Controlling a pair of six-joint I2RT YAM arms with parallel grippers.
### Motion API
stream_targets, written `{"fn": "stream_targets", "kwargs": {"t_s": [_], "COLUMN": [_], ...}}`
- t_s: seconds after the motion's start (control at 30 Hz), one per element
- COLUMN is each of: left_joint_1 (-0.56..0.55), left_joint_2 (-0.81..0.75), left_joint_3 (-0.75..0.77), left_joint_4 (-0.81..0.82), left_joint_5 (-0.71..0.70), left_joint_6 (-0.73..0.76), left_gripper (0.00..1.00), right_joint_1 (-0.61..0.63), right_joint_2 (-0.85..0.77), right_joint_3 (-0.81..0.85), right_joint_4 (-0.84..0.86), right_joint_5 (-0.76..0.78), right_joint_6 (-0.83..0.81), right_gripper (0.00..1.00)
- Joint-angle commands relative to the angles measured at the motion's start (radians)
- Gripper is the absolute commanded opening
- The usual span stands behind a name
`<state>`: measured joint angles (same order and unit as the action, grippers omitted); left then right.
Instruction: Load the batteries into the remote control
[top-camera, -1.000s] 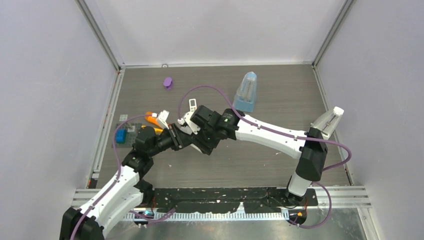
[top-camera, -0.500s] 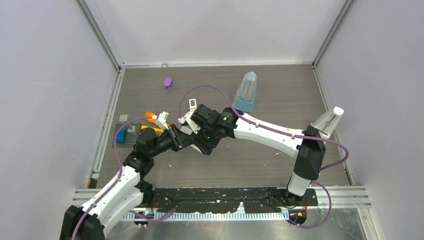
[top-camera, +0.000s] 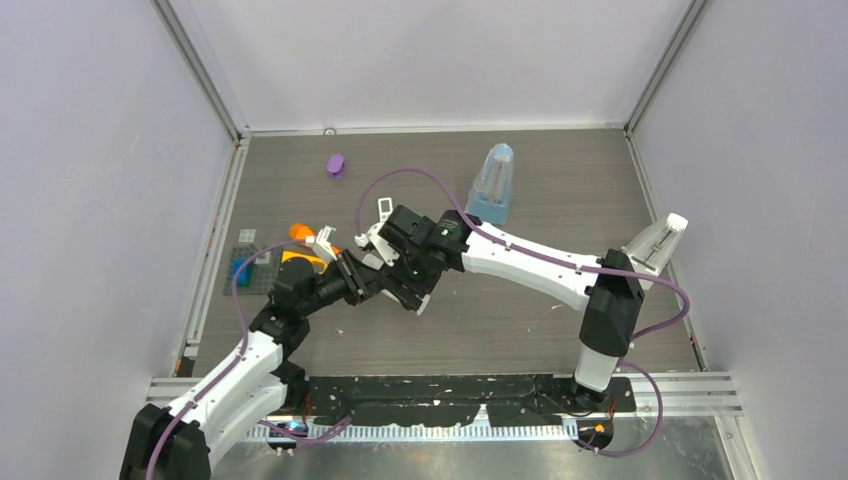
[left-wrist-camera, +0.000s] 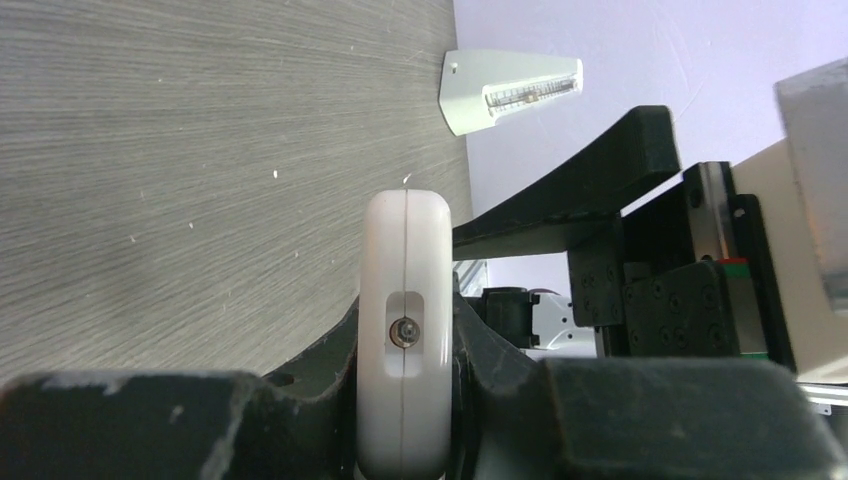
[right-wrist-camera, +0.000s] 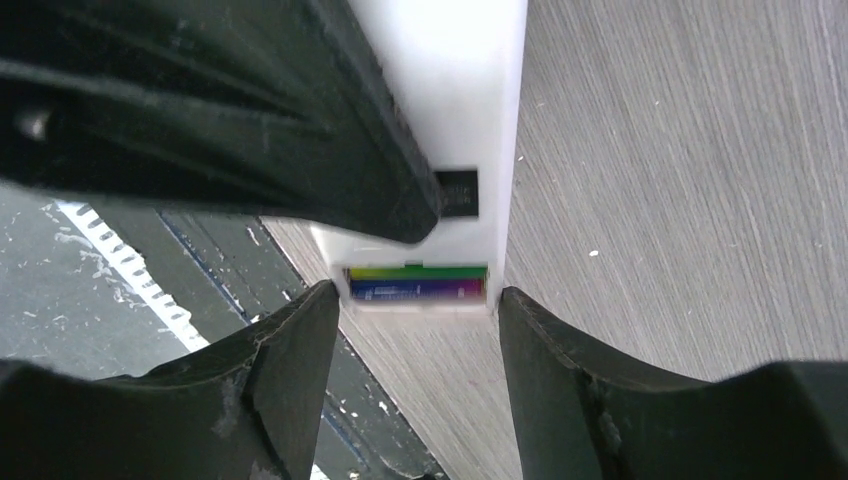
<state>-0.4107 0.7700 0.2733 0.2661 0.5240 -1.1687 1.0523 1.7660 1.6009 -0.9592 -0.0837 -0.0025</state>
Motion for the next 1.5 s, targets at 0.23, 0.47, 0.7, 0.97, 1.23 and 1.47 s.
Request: {"fn": "stream_targets", "kwargs": {"t_s": [0.23,0.47,0.7,0.97,1.23,1.47], "left_joint_1": [-0.002,0.007,0.011,0.012,0.012,0.012], "left_joint_2": [0.037,0.043,0.029,0.025,0.005,-0.034], "left_joint_3": [0.023,0.049,0.043,0.023,-0.078,-0.097], "left_joint_4": [0.155,-0.081,-0.161,-0.173,-0.038,-0.036], "left_joint_5": [0.097,-0.076,-0.179,-0.205,-0.192,-0.231], "left_joint_6": [-0.087,0.122,0.189,0.203,0.149,0.141], "left_gripper": [0.00,0.00,0.00,0.00,0.00,0.00], "right_joint_1": [-0.015,-0.023,-0.035,-0.069,-0.070,-0.060], "right_joint_2": [0.059,-0.065,-0.282,-0.349,-0.204,-0.265], "right_joint_3": [0.025,-0.104,-0.383,-0.571,-0.490,-0.590], "right_joint_4": [0.111,0.241,0.392,0.455,0.313,0.365], "right_joint_5": [0.081,0.202,0.354,0.256,0.282,0.287], "right_joint_6": [-0.057,0.063,0.349,0.331,0.697,1.298], "right_gripper": [0.65,0.69,0.70,0.71,0.66,0.65]}}
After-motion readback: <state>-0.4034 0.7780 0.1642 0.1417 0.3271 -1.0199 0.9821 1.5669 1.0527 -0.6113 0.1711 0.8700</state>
